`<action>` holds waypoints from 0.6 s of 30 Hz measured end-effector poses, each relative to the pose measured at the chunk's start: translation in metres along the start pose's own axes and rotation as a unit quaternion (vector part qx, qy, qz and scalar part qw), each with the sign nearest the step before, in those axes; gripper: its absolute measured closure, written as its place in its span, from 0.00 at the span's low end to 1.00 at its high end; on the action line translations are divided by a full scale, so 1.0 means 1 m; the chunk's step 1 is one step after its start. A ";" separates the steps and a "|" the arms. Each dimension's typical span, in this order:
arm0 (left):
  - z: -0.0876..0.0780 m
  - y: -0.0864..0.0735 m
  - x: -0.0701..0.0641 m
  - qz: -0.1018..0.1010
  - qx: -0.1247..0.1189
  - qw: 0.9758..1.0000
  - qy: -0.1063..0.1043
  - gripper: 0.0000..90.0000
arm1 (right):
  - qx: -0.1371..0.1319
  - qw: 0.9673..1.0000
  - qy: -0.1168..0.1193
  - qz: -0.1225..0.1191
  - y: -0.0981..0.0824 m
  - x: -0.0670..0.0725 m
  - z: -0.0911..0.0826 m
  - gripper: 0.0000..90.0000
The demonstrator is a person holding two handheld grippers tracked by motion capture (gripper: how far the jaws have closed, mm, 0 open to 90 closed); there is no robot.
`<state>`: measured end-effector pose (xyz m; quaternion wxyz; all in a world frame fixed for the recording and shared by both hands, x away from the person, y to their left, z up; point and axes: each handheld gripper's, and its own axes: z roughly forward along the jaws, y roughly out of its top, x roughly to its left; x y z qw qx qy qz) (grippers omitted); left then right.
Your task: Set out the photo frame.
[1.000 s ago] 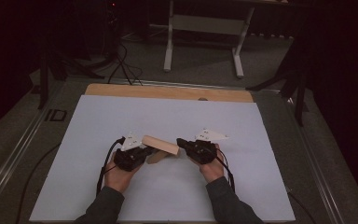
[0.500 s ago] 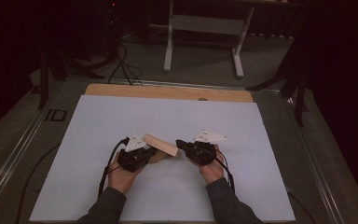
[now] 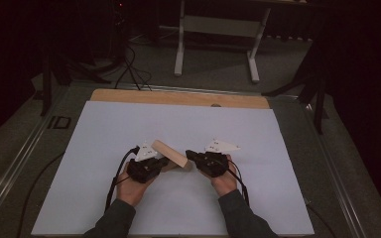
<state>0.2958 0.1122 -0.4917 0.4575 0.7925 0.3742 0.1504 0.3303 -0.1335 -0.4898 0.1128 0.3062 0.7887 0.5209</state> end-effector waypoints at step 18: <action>0.006 -0.001 -0.008 0.005 0.006 1.000 -0.008 1.00 | 0.011 1.000 -0.011 -0.012 -0.004 0.002 0.001 1.00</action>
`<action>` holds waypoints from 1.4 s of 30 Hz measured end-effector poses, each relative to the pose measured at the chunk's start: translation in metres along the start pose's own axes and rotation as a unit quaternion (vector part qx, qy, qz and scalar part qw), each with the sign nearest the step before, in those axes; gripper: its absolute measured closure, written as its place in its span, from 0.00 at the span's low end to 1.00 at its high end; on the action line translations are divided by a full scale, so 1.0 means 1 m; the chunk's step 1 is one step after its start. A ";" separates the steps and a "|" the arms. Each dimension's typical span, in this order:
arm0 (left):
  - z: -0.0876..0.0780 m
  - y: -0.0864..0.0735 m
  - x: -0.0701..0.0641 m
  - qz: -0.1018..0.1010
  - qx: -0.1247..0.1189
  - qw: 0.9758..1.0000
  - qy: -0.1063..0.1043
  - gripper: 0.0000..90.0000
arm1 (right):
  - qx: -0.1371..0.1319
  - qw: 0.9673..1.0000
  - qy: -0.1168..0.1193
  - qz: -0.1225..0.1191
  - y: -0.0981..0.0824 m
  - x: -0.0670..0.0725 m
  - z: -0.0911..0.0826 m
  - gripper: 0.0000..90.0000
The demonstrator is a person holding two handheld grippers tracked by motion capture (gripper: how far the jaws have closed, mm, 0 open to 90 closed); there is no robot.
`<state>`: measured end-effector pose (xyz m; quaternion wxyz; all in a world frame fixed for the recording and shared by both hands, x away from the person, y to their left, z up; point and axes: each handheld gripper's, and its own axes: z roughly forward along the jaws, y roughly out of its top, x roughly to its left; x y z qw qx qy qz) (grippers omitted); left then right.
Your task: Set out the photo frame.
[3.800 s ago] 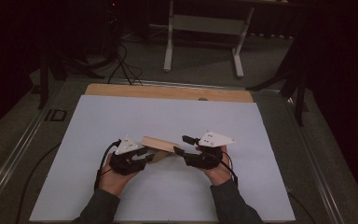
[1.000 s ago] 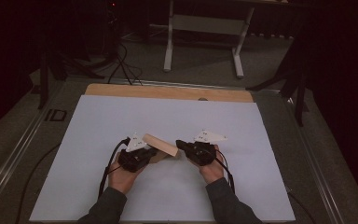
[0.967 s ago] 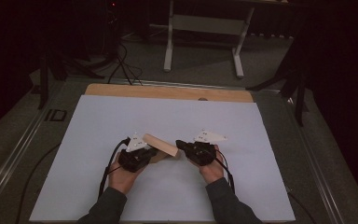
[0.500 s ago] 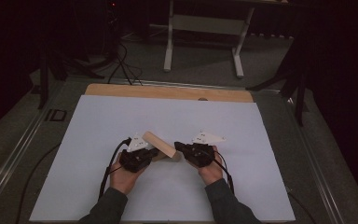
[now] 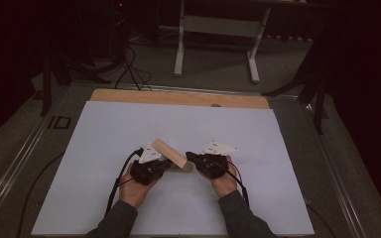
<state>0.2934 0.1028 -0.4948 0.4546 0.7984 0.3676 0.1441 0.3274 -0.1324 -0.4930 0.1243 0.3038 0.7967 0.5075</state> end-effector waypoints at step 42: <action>0.005 -0.004 0.003 -0.012 0.010 1.000 0.008 1.00 | 0.034 0.999 0.009 -0.034 -0.010 0.012 0.001 1.00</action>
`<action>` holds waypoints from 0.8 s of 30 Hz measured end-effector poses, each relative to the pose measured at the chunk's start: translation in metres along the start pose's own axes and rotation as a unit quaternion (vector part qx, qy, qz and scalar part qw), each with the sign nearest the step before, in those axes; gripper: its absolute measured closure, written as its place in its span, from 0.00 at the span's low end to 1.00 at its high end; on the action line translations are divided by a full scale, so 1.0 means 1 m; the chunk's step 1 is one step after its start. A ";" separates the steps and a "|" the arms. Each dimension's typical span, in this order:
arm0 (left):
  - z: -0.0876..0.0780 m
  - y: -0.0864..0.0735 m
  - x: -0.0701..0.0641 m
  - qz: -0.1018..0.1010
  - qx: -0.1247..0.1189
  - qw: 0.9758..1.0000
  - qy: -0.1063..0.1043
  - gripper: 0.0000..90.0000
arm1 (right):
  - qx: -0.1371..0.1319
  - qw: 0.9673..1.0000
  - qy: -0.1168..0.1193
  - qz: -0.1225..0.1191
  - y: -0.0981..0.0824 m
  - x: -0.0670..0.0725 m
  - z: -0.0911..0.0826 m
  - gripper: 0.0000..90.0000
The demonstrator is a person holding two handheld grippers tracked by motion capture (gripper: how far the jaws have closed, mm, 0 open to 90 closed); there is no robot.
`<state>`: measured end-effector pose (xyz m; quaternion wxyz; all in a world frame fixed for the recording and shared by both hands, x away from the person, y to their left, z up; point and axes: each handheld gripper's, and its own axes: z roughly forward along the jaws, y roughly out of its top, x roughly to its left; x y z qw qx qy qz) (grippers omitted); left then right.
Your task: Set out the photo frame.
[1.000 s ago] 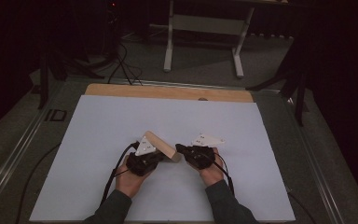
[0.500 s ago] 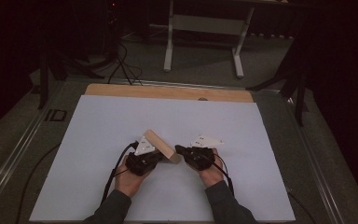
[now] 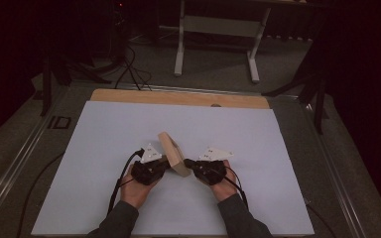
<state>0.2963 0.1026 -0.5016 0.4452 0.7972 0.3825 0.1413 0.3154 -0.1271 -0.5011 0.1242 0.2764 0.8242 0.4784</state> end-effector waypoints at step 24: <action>-0.004 -0.003 0.013 -0.031 -0.008 0.999 0.007 1.00 | 0.013 1.000 0.014 -0.021 -0.002 0.015 0.011 0.99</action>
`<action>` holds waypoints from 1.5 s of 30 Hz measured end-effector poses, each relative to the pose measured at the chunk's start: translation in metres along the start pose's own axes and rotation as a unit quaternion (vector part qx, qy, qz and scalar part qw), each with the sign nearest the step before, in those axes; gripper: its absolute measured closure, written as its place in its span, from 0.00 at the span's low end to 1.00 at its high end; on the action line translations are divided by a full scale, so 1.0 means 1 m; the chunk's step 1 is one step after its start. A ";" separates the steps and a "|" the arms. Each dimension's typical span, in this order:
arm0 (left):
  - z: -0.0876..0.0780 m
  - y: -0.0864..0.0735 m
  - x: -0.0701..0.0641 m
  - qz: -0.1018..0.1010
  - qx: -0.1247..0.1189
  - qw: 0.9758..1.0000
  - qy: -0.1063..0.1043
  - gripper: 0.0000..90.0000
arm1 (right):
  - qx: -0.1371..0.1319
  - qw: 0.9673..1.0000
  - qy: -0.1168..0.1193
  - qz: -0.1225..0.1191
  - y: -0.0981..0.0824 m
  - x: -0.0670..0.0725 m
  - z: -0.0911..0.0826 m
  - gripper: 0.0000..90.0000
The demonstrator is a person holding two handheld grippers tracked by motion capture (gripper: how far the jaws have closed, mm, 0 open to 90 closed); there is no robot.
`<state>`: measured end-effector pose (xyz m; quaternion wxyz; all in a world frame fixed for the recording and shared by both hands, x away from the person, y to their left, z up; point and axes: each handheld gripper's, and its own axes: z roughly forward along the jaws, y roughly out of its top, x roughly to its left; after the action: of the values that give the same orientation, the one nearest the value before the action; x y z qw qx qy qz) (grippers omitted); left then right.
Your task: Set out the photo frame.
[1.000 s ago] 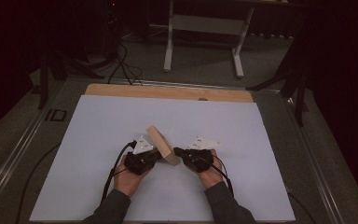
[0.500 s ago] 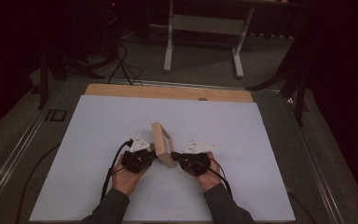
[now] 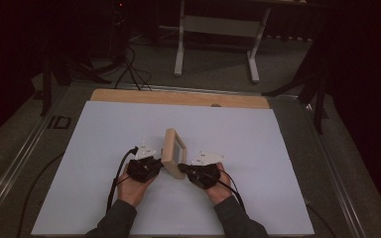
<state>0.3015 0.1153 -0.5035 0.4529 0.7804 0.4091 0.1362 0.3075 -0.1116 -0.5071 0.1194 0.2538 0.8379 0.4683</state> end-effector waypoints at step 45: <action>-0.039 0.007 0.025 -0.057 -0.077 0.994 0.047 0.62 | -0.013 1.000 -0.014 -0.002 0.005 -0.011 -0.011 0.79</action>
<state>0.2978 0.1564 -0.4804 0.4989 0.7116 0.4617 0.1777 0.3133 -0.1235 -0.4972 0.1349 0.2572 0.8304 0.4754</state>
